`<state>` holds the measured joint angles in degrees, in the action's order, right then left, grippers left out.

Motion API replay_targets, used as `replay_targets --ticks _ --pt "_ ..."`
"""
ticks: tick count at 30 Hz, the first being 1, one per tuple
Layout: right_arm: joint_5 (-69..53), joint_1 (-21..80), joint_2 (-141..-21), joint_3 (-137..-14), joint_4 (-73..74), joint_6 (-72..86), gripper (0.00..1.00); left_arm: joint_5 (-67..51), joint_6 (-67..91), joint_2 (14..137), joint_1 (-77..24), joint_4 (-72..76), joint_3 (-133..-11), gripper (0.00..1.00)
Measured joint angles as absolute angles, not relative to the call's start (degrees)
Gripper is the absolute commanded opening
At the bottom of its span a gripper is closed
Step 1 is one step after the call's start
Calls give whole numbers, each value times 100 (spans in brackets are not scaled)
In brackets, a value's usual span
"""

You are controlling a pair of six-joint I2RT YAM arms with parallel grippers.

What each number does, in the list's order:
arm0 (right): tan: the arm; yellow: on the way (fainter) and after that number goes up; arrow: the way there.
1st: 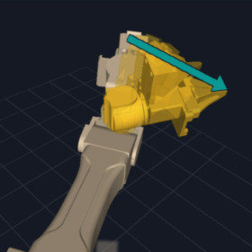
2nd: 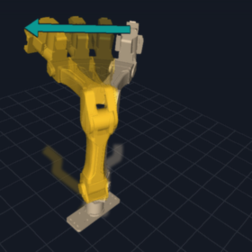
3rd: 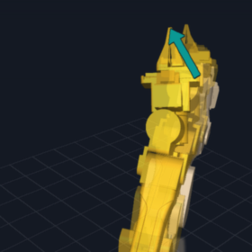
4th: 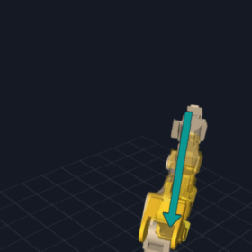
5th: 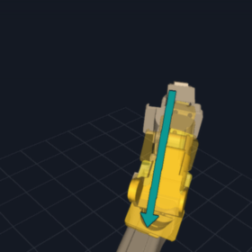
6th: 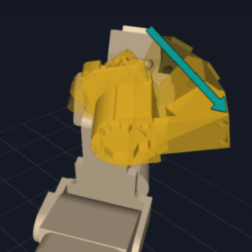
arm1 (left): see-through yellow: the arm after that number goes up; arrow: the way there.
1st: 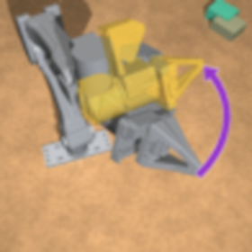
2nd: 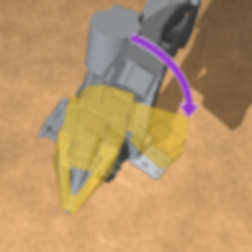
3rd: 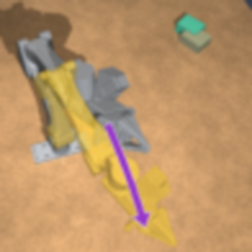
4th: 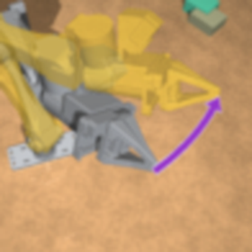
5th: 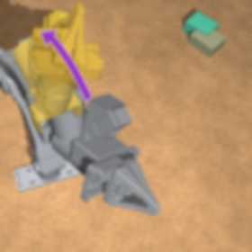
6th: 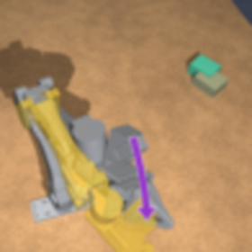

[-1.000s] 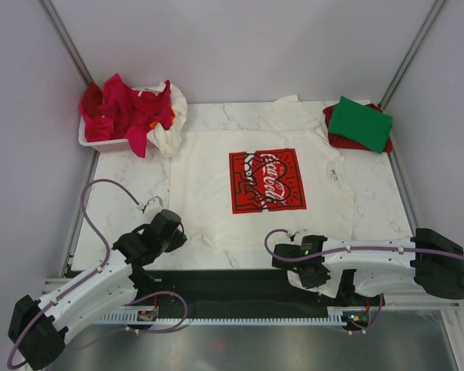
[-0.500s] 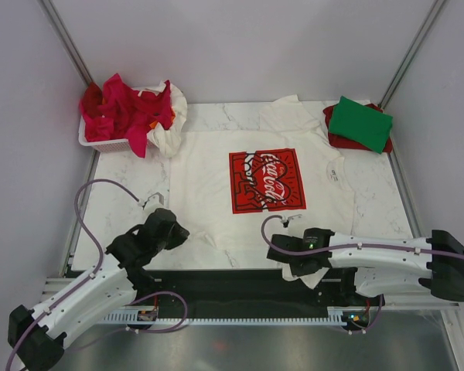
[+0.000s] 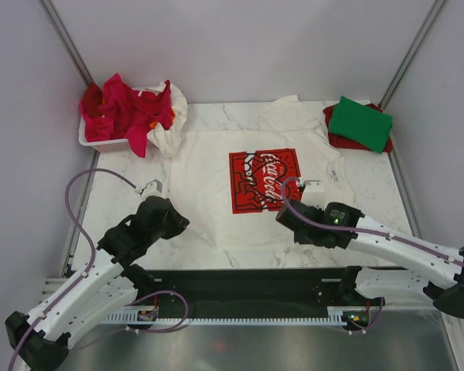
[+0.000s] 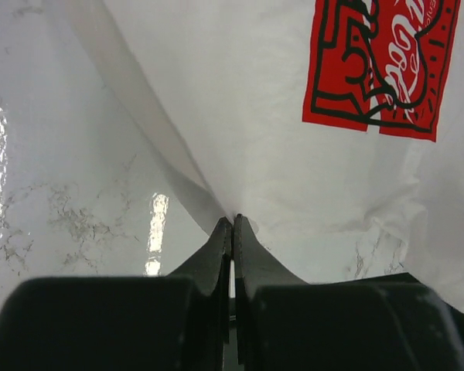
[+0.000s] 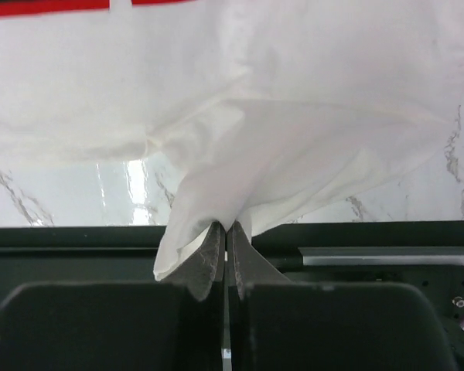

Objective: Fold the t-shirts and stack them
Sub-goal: Fold the tshirt

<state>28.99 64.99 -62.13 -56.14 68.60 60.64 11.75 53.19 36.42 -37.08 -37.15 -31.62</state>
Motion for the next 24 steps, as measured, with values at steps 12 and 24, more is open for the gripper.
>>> replay_targets --ticks 12,24 --pt "1988 2749 -7111 -6388 5354 3531 0 25 4056 5489 -1675 -3758 -4101 2" --pt "2067 1404 -8287 -7609 4840 2534 0 -320 3347 6414 -904 -3651 -4696 2"
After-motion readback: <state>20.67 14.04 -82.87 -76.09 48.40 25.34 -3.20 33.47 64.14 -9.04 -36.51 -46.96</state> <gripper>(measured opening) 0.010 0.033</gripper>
